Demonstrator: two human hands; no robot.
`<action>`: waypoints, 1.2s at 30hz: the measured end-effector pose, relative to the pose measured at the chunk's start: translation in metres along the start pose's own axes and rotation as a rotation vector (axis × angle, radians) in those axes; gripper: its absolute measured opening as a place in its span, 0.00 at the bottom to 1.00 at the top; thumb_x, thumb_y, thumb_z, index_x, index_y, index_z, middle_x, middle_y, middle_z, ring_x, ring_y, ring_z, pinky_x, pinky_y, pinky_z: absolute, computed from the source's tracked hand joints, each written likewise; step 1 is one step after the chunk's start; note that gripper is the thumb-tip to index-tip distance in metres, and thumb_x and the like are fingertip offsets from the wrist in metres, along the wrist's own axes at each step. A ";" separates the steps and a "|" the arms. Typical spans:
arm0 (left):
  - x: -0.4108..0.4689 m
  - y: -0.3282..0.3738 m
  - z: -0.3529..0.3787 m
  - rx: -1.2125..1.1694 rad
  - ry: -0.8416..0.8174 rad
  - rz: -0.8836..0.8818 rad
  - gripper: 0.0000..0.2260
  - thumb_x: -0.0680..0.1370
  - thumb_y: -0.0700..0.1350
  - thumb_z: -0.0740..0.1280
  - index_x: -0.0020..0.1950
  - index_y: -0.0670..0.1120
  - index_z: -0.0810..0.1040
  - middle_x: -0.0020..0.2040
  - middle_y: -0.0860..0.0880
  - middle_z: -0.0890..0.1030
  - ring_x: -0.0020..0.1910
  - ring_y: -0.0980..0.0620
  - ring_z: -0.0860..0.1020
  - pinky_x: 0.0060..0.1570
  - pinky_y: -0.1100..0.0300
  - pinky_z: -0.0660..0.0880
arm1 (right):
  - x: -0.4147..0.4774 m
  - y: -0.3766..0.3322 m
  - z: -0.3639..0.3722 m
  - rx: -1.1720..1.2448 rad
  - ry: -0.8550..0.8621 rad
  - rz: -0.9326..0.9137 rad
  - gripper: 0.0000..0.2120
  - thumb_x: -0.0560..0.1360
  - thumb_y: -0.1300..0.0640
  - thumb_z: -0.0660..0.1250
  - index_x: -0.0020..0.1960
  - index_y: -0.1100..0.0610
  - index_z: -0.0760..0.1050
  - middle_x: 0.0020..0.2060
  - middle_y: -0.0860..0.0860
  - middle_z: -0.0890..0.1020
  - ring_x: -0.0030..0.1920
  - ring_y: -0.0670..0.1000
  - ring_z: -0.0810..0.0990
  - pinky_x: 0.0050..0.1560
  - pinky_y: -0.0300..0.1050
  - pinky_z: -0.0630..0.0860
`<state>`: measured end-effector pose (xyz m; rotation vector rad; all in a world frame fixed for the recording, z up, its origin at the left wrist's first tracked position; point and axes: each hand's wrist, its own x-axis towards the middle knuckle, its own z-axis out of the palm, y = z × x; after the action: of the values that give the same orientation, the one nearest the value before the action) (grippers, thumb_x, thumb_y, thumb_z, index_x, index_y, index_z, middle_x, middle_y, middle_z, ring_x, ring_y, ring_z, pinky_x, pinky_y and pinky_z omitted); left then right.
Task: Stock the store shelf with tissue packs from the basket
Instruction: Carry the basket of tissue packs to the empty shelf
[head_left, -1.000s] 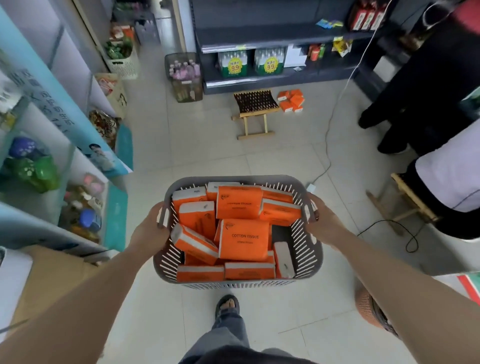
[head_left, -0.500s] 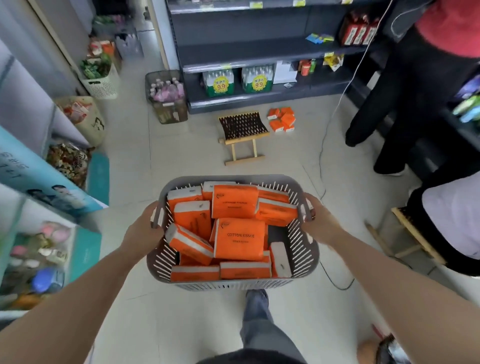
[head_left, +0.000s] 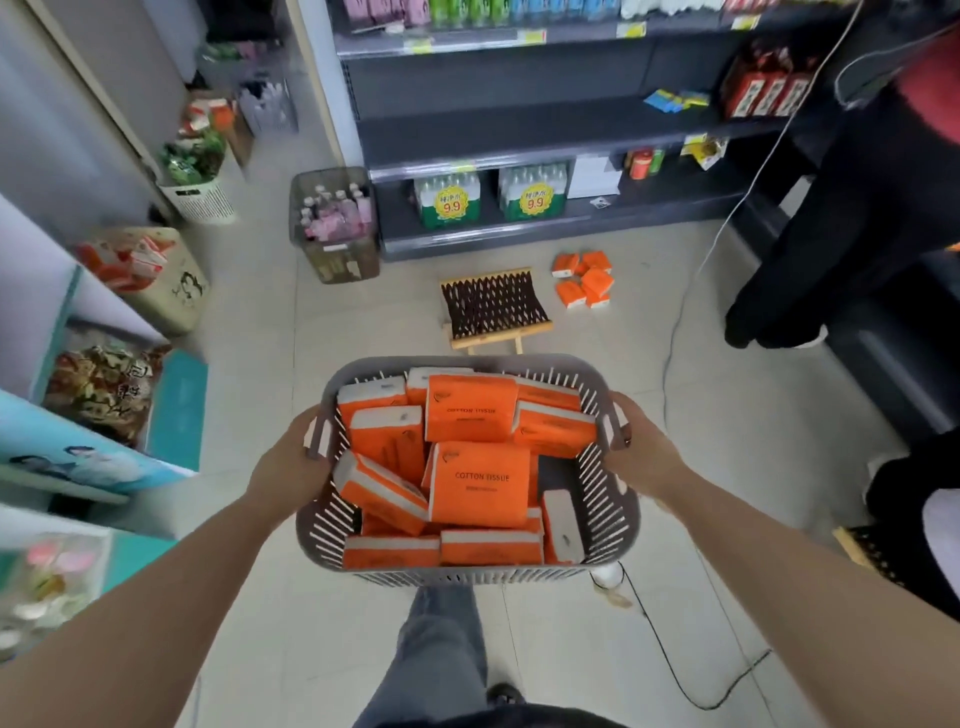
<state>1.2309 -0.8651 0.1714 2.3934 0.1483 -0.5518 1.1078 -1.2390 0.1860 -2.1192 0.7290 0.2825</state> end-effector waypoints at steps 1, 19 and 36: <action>0.018 0.009 -0.001 -0.006 -0.005 -0.005 0.30 0.73 0.39 0.65 0.73 0.58 0.63 0.56 0.44 0.81 0.48 0.46 0.78 0.51 0.50 0.77 | 0.018 -0.006 -0.003 -0.003 0.005 0.001 0.34 0.72 0.54 0.68 0.72 0.40 0.57 0.40 0.48 0.80 0.40 0.47 0.80 0.35 0.42 0.75; 0.306 0.179 -0.033 -0.029 -0.083 0.002 0.30 0.74 0.38 0.64 0.73 0.57 0.62 0.48 0.45 0.83 0.47 0.43 0.81 0.52 0.46 0.77 | 0.309 -0.127 -0.075 0.011 0.044 0.033 0.34 0.70 0.56 0.70 0.70 0.40 0.59 0.41 0.50 0.80 0.42 0.50 0.81 0.43 0.48 0.78; 0.508 0.334 -0.021 -0.107 0.025 -0.115 0.28 0.75 0.38 0.62 0.74 0.56 0.62 0.41 0.45 0.83 0.43 0.45 0.81 0.49 0.47 0.76 | 0.598 -0.204 -0.161 -0.057 -0.036 -0.096 0.36 0.69 0.66 0.64 0.72 0.45 0.60 0.34 0.48 0.76 0.34 0.50 0.77 0.36 0.43 0.71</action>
<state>1.7791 -1.1278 0.1663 2.2983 0.3205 -0.5529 1.7001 -1.5096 0.1544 -2.1899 0.6023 0.2915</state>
